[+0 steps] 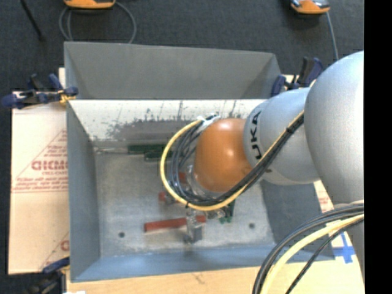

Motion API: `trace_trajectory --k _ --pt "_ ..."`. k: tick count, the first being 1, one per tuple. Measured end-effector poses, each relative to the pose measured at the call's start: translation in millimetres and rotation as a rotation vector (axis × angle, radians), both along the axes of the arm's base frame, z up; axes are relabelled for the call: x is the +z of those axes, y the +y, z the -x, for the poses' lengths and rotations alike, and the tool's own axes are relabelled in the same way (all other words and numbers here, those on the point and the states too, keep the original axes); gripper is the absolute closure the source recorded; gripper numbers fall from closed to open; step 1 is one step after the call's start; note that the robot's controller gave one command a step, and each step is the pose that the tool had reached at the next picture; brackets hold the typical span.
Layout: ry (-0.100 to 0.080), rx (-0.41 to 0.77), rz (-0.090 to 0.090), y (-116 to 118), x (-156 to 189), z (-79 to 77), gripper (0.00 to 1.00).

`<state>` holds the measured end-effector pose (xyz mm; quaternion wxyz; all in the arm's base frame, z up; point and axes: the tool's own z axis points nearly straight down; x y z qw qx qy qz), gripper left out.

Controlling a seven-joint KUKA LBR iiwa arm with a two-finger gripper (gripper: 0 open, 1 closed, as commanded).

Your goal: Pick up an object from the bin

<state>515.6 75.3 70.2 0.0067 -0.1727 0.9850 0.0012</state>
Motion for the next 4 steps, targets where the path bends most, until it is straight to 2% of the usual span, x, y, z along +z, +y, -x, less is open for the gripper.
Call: trace_trajectory --k 1,2,3,4 --pt "-0.001 -0.002 0.001 -0.6 3.2 -0.9 1.0" --pt "0.01 -0.002 0.003 -1.4 0.6 2.4 0.0" --pt "-0.001 -0.003 0.0 -0.7 3.1 -0.9 1.0" --pt "0.01 -0.003 0.003 -1.5 0.6 2.4 0.0"
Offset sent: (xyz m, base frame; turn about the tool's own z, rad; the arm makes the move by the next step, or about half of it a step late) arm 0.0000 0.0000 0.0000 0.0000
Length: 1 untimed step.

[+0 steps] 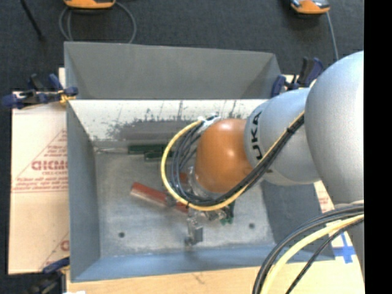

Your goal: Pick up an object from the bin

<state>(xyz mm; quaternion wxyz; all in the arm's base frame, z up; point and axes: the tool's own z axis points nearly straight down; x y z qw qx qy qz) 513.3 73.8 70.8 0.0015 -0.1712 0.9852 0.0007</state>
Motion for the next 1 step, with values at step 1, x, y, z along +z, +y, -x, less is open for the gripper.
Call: trace_trajectory --k 1 --pt "-0.005 -0.017 0.003 -30.6 0.2 -50.4 0.0"
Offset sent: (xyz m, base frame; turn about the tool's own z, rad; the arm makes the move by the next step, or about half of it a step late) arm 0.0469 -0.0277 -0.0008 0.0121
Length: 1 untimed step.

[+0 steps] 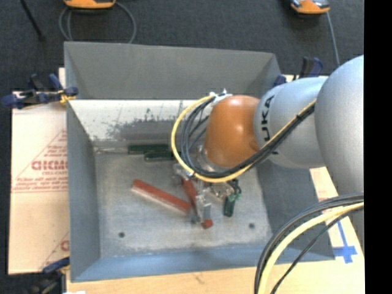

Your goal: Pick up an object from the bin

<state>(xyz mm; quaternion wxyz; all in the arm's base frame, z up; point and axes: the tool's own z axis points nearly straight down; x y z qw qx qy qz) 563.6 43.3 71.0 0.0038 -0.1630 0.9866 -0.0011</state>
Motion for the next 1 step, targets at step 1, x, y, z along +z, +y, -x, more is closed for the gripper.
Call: trace_trajectory --k 1 --pt "0.004 0.001 -0.001 1.6 -0.3 2.3 1.0"
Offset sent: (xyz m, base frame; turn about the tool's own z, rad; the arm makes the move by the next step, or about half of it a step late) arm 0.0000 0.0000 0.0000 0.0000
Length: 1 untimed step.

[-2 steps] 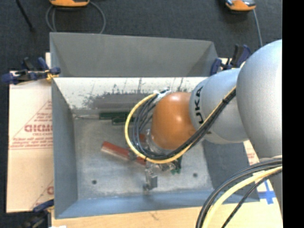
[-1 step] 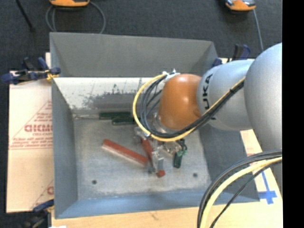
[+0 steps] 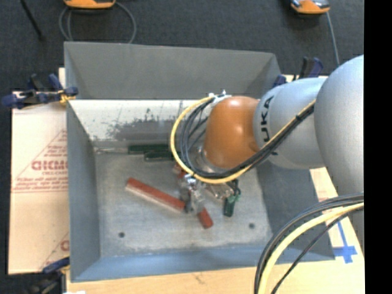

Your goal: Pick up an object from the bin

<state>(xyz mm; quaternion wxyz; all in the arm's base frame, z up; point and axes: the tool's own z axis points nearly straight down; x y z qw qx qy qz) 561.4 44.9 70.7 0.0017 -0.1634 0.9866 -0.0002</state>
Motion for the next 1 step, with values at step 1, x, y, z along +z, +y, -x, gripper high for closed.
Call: trace_trajectory --k 1 --pt "0.002 0.105 0.002 -5.5 -0.1 1.5 1.0"
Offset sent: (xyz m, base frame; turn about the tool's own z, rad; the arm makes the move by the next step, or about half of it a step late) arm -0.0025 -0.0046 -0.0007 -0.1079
